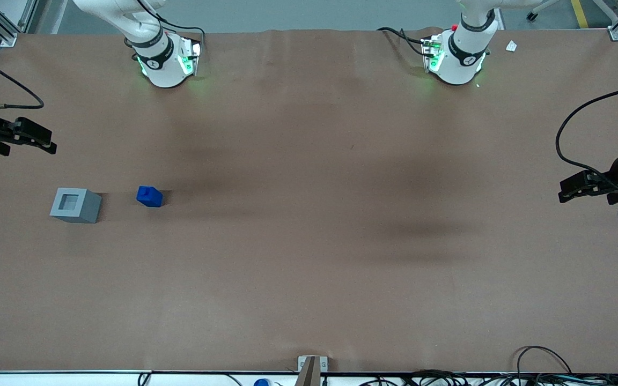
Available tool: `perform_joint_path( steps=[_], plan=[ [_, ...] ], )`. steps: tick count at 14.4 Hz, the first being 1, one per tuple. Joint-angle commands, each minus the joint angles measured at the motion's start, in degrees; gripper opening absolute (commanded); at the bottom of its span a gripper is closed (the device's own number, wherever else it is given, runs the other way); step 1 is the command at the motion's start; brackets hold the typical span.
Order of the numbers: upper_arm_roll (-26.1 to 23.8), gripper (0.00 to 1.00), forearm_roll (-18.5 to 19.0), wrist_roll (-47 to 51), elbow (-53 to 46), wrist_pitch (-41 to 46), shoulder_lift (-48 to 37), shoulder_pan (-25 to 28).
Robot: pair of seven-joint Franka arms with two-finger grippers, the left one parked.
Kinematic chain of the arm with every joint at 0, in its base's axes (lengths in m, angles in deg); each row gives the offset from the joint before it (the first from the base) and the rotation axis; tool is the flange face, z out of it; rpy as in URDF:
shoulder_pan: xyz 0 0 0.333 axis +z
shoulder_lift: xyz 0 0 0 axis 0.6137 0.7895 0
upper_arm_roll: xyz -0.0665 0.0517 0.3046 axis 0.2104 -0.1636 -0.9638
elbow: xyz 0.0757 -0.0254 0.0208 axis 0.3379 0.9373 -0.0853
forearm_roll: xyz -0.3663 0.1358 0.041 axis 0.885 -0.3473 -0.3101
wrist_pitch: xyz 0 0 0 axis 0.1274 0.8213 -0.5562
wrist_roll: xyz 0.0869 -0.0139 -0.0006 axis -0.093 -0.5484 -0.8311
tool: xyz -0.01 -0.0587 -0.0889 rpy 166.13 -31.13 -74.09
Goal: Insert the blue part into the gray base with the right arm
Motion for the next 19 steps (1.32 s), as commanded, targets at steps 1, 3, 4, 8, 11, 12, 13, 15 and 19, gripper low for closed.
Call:
perform_joint_path(
  steps=[1, 3, 4, 8, 11, 12, 13, 15, 19],
  plan=[
    [-0.2, 1.0, -0.3, -0.8, 0.6, 0.6, -1.0, -0.6],
    [-0.2, 1.0, -0.3, -0.8, 0.4, 0.7, -0.9, -0.5],
    [-0.3, 1.0, -0.3, -0.8, 0.2, 0.4, -0.9, -0.5],
    [-0.3, 1.0, -0.3, -0.7, 0.3, -0.1, -0.3, -0.4],
    [-0.3, 1.0, -0.4, -0.4, 3.2, -1.4, -0.3, -0.5],
    [-0.3, 1.0, -0.4, -0.4, 5.0, -2.5, -0.4, -0.5],
    [-0.3, 1.0, -0.4, -0.4, 7.3, -4.1, -0.5, -0.5],
    [-0.3, 1.0, -0.4, -0.3, 10.8, -5.8, -0.6, -0.3],
    [-0.4, 1.0, -0.5, 2.8, 17.4, -10.6, -0.5, -0.2]
  ],
)
